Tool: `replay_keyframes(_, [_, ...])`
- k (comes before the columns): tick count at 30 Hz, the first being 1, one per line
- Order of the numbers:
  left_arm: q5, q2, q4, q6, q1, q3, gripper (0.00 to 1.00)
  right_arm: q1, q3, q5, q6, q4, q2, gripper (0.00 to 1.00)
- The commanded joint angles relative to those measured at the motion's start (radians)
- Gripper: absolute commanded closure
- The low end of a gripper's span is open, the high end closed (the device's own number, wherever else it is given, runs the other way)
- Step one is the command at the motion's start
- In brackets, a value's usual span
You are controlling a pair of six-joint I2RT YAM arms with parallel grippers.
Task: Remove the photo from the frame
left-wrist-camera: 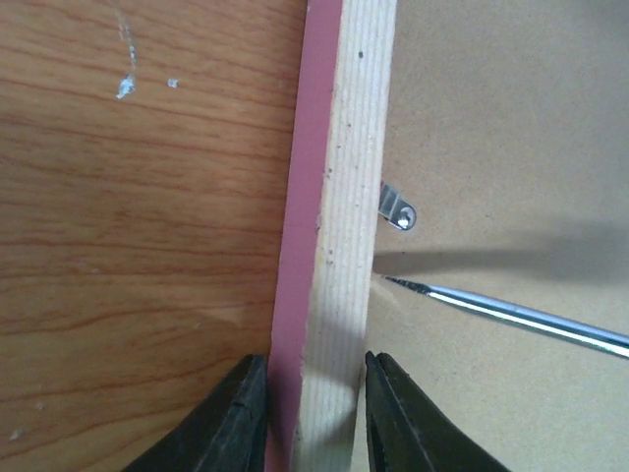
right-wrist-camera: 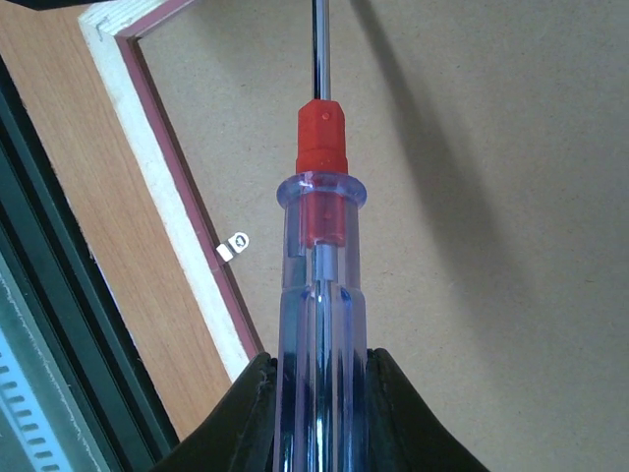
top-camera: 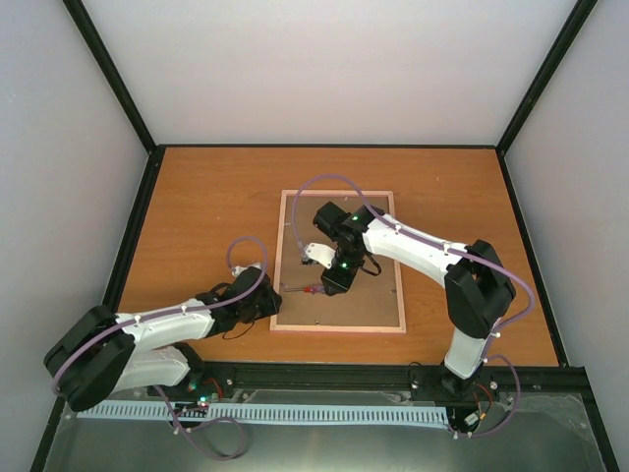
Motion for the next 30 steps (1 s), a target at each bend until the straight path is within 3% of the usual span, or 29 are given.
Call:
replay_keyframes(1, [-0.009, 0.014, 0.006, 0.003, -0.011, 0.04, 0.71, 0.009, 0.021, 0.036, 0.025, 0.0, 0.001, 0.97])
replay_keyframes(30, [0.005, 0.036, 0.02, -0.005, -0.012, 0.032, 0.91, 0.009, 0.044, 0.075, 0.044, 0.004, 0.045, 0.97])
